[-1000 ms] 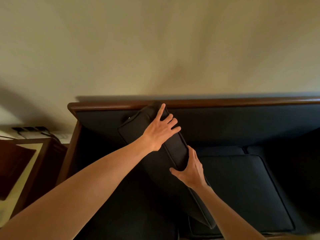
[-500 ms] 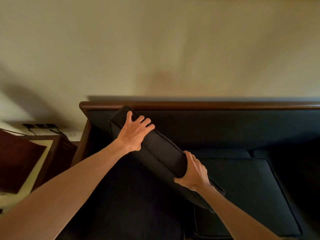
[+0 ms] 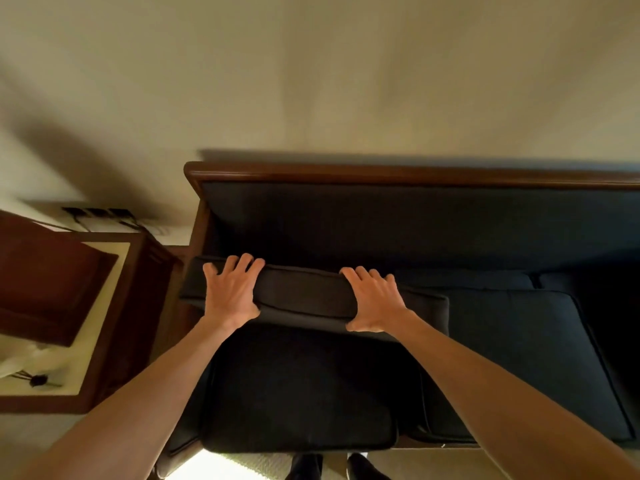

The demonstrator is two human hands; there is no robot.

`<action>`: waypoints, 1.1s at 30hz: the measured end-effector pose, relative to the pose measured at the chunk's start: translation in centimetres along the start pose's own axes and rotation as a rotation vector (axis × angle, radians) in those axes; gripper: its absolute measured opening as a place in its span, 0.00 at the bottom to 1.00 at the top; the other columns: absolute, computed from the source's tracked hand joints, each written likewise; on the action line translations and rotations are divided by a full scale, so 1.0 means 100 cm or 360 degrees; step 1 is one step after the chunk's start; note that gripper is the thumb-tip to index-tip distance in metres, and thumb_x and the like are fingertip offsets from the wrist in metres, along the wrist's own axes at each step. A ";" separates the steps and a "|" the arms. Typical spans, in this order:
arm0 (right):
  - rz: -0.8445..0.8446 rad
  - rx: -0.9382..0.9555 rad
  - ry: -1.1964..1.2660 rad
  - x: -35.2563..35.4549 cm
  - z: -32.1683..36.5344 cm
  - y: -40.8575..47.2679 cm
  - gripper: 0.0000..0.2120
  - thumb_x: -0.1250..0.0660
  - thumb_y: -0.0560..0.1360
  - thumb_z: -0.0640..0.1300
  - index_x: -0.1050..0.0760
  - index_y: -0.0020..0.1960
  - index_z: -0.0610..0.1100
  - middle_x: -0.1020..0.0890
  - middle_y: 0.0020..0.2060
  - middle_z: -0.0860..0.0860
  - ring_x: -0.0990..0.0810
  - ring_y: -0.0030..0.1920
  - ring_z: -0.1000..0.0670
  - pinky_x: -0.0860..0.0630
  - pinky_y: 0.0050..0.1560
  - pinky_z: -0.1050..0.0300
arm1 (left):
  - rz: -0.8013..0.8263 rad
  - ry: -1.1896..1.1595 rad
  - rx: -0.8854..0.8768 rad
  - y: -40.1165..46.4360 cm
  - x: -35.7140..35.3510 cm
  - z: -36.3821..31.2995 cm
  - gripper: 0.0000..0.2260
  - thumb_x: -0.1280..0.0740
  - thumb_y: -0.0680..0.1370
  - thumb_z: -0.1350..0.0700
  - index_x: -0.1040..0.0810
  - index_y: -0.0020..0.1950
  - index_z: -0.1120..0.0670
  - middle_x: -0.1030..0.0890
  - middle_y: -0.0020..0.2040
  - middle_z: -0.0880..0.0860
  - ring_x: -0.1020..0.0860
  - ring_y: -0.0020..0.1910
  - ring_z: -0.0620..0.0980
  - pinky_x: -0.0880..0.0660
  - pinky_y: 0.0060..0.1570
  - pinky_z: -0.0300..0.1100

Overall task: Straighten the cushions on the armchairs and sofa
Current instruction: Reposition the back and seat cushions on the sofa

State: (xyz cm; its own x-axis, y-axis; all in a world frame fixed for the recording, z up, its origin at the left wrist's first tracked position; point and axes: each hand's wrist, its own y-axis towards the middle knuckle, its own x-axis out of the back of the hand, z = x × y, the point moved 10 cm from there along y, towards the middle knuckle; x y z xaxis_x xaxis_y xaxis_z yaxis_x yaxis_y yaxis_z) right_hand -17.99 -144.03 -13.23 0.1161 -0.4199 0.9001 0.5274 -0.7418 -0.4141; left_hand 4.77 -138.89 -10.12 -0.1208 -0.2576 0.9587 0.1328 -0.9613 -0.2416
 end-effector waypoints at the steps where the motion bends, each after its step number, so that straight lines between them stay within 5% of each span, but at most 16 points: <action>1: -0.0029 -0.0006 0.0000 -0.001 -0.003 0.000 0.52 0.25 0.59 0.64 0.46 0.75 0.51 0.30 0.67 0.50 0.29 0.65 0.43 0.32 0.65 0.38 | -0.0006 -0.0018 0.0000 0.001 -0.001 -0.001 0.45 0.21 0.60 0.45 0.36 0.73 0.49 0.31 0.69 0.50 0.32 0.67 0.54 0.36 0.60 0.61; 8: -0.0219 -0.0121 -0.0076 -0.011 -0.022 -0.019 0.57 0.30 0.58 0.70 0.51 0.78 0.52 0.35 0.71 0.46 0.34 0.68 0.40 0.37 0.68 0.35 | 0.0028 -0.0064 -0.0253 0.020 -0.005 -0.031 0.50 0.20 0.58 0.44 0.42 0.75 0.51 0.34 0.71 0.52 0.38 0.73 0.55 0.53 0.70 0.69; 14: -0.0222 -0.0098 -0.0090 0.023 -0.022 0.010 0.50 0.24 0.59 0.60 0.46 0.75 0.52 0.29 0.65 0.50 0.29 0.64 0.44 0.34 0.66 0.40 | -0.0065 -0.0200 -0.0344 0.039 0.012 -0.021 0.44 0.21 0.60 0.45 0.35 0.72 0.51 0.27 0.66 0.48 0.30 0.66 0.53 0.38 0.68 0.59; 33: -0.0319 -0.0105 -0.0113 0.030 -0.015 0.087 0.52 0.23 0.60 0.59 0.48 0.75 0.52 0.34 0.70 0.48 0.35 0.69 0.43 0.43 0.71 0.37 | -0.0197 -0.0142 -0.0201 0.092 -0.009 0.020 0.48 0.18 0.52 0.46 0.32 0.69 0.53 0.24 0.60 0.54 0.25 0.60 0.57 0.33 0.63 0.64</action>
State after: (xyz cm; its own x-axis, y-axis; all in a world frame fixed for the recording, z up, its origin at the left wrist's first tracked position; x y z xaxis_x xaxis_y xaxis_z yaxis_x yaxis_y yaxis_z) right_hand -14.33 -152.51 -14.27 0.0743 -0.2244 0.9717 0.4902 -0.8403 -0.2315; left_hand 8.11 -147.34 -12.94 -0.0403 -0.1326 0.9903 -0.0029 -0.9911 -0.1328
